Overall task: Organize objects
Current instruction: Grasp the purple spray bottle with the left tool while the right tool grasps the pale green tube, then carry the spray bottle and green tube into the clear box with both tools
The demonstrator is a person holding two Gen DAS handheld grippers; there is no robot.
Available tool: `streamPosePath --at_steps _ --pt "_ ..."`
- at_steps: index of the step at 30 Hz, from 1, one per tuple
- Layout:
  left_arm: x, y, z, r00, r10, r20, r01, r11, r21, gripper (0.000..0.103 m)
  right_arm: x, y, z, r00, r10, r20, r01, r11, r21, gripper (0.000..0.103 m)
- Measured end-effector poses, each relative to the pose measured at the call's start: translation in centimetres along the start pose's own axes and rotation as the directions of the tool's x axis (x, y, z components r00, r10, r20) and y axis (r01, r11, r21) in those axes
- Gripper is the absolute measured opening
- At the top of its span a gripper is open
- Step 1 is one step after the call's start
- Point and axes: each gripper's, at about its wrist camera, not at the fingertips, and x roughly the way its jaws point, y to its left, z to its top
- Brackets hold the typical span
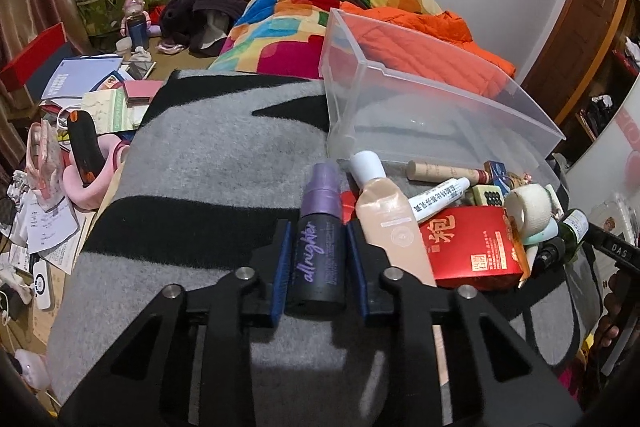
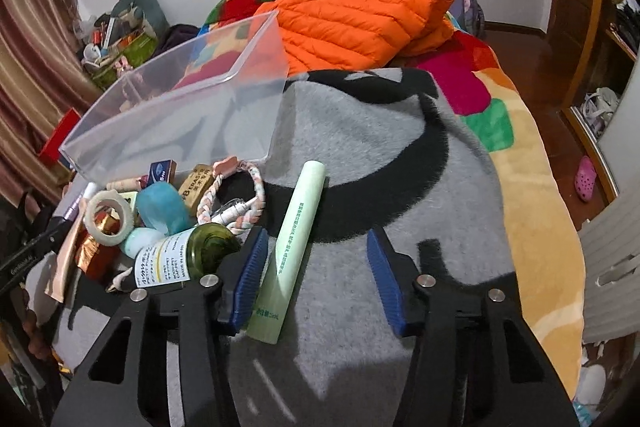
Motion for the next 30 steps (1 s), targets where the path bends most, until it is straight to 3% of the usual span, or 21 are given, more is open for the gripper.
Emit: streamPosePath --at_steps 4,9,19,30 --pt "-0.4 -0.1 -0.2 0.999 0.026 0.03 -0.026 1.0 0.002 0.025 0.4 0.9 -0.1 0.998 -0.06 0.003 0.061 0.996 -0.066 0.04" --pt "-1.5 -0.1 -0.5 0.996 0.05 0.071 -0.051 0.999 0.012 0.025 0.2 1.2 -0.3 0.994 -0.105 0.012 0.105 0.989 -0.105 0.014" --pt "-4.5 -0.3 -0.2 0.988 0.053 0.144 -0.057 0.998 0.028 0.025 -2.1 0.0 -0.3 0.995 -0.075 0.058 0.078 0.996 -0.051 0.014" --pt "-8.0 -2.1 3.7 0.967 -0.023 0.255 0.0 0.996 0.092 0.025 -7.1 2.8 4.3 0.978 0.018 0.21 0.006 0.993 -0.114 0.014"
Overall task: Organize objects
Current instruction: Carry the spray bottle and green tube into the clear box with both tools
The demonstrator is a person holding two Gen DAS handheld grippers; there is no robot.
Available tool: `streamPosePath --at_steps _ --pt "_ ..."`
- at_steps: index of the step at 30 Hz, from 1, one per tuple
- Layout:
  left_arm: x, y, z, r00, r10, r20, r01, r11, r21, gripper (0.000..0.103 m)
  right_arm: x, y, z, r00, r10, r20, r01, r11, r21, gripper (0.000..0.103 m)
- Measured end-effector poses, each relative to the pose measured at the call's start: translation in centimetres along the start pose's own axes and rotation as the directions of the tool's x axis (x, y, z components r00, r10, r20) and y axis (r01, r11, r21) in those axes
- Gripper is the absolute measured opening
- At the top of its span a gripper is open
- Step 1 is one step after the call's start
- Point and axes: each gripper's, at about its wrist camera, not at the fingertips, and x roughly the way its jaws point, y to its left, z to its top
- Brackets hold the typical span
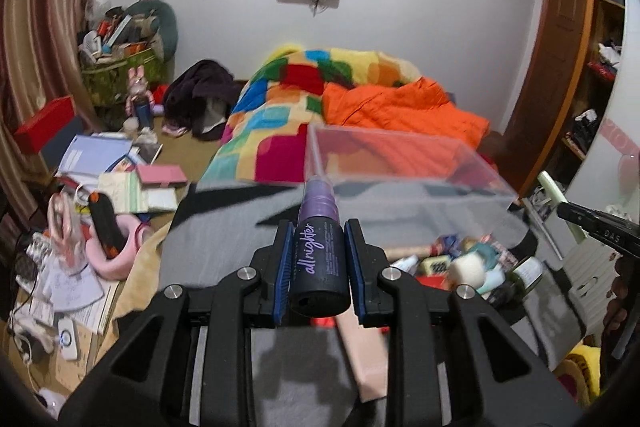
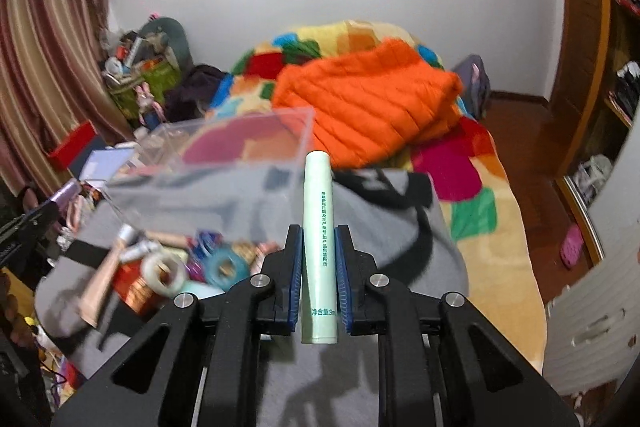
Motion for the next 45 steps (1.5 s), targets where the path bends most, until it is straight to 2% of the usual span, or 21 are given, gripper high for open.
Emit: streamPosePath --at_steps 8,13,17,23,29,38,41,45 --pt "1.8 -1.2 3.1 0.998 -0.069 -0.006 0.069 0.997 0.028 0.025 0.9 2.9 3.4 0.997 0.07 0.023 -0.068 0.996 -0.055 0.014" --pt "4.6 -2.2 4.0 0.988 -0.131 -0.085 0.133 0.991 0.023 0.025 3.7 4.0 4.9 0.992 0.118 -0.039 -0.121 0.991 -0.066 0.014" --pt "7.5 -3.5 4.3 0.975 -0.151 -0.163 0.159 0.987 0.035 0.025 6.5 4.3 5.5 0.985 0.132 -0.108 -0.14 0.988 -0.067 0.014" --pt "10.7 -4.5 4.4 0.963 -0.13 -0.235 0.149 0.987 0.066 0.025 10.9 5.2 6.1 0.973 0.076 -0.219 -0.103 0.988 -0.115 0.014" --pt "12.7 -5.0 4.6 0.95 -0.13 -0.283 0.159 0.984 0.081 0.025 14.0 5.7 6.3 0.956 0.05 -0.289 -0.097 0.984 -0.15 0.014" --pt "13.4 -5.6 4.4 0.93 -0.151 -0.336 0.194 0.976 0.098 0.026 15.5 6.6 5.8 0.944 0.025 -0.33 -0.093 0.977 -0.191 0.014" --pt "13.1 -5.5 4.5 0.928 -0.156 -0.338 0.2 0.975 0.099 0.032 15.3 6.7 5.9 0.938 0.048 -0.343 -0.116 0.977 -0.181 0.014" --pt "11.8 -5.6 4.6 0.94 -0.142 -0.311 0.189 0.974 0.127 0.046 14.3 7.2 5.7 0.948 0.035 -0.318 -0.106 0.972 -0.211 0.02"
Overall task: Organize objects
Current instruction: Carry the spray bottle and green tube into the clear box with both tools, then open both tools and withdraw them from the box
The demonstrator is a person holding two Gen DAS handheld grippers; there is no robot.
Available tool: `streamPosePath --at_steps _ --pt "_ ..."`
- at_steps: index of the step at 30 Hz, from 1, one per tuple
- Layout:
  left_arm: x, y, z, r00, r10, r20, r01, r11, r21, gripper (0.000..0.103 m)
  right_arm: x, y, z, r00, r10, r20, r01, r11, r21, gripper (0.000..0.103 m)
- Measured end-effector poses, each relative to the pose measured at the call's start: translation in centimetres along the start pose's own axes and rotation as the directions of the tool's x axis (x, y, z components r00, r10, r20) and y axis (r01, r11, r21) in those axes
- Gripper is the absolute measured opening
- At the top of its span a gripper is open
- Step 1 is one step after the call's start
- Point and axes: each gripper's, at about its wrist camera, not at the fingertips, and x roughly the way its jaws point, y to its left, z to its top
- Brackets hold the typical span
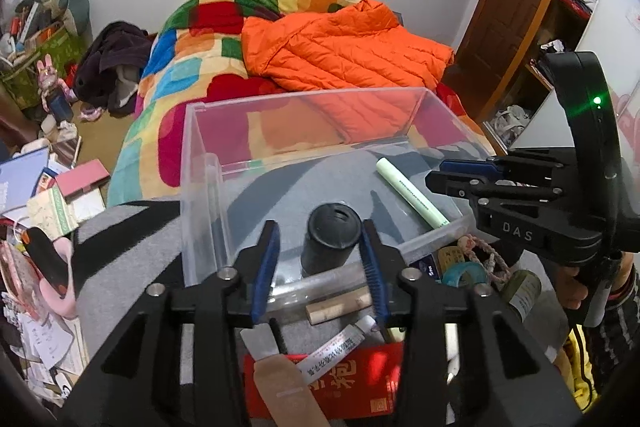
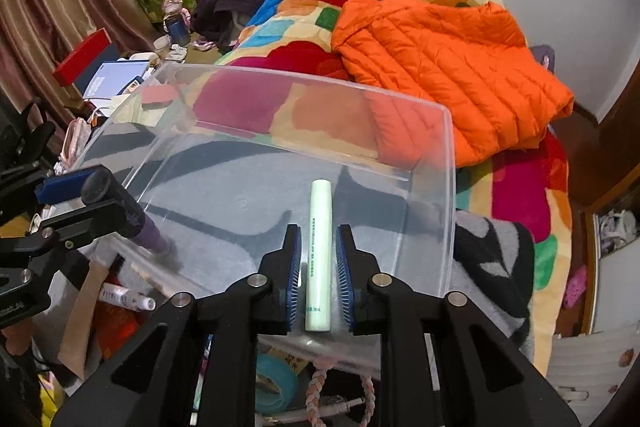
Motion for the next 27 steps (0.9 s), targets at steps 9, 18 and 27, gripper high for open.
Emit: streamPosePath --at_steps 9,18,27 --pt "-4.2 -1.2 -1.2 0.992 0.069 0.105 -0.075 0.996 0.052 0.078 -5.2 1.5 -1.8 0.992 0.004 0.127 0.001 0.999 -0.036 0.05" --pt "-6.4 -0.4 -4.9 0.988 0.1 0.118 -0.102 0.995 0.011 0.094 -9.7 1.5 -5.9 0.972 -0.022 0.233 0.028 0.999 -0.022 0.075" --pt "-4.3 0.2 -10.9 0.992 0.122 0.015 -0.122 0.992 -0.017 0.094 -9.1 0.7 -11.1 0.979 -0.037 0.201 0.029 0.999 0.045 0.082"
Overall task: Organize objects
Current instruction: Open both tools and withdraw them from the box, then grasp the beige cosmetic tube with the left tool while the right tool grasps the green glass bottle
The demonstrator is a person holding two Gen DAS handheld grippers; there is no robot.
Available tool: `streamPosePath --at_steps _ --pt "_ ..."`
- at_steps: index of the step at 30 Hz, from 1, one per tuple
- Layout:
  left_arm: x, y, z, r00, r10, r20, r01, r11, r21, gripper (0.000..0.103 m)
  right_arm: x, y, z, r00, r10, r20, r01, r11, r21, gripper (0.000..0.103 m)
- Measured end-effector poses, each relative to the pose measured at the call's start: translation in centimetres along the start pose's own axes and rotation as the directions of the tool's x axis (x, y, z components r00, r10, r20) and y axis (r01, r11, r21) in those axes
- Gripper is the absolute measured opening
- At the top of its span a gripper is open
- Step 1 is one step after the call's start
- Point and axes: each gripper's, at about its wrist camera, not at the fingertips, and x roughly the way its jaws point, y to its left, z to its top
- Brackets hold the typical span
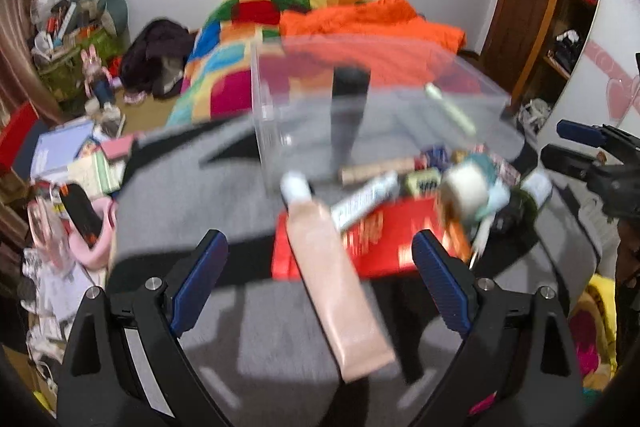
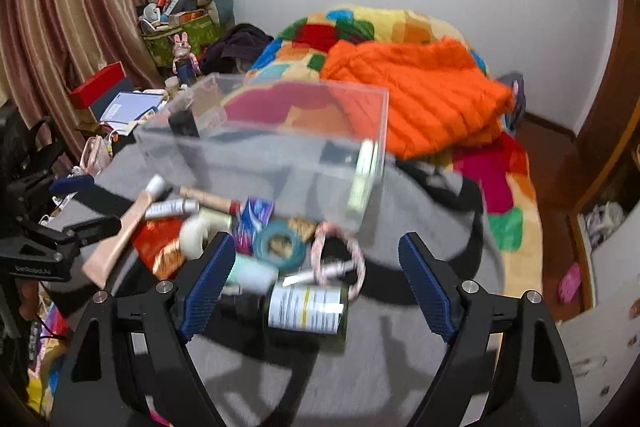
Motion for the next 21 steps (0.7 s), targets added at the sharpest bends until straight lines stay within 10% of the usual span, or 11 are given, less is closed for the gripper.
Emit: streamPosePath --at_steps 4,12,21 --pt "1.1 0.0 -2.1 0.999 0.008 -0.036 -0.008 1.0 -0.014 0.09 0.7 -0.1 -1.8 1.0 0.006 -0.031 -0.005 0.999 0.032 0.082" --pt "-0.2 1.1 -4.1 0.999 -0.014 -0.03 0.012 0.998 -0.056 0.031 1.8 -0.2 -3.4 0.999 0.014 -0.045 -0.011 0.997 0.074 0.079" --pt "-2.3 2.3 -5.3 0.999 0.032 -0.04 -0.031 0.999 0.037 0.037 1.9 -0.2 -3.9 0.999 0.035 -0.036 -0.033 0.997 0.065 0.051"
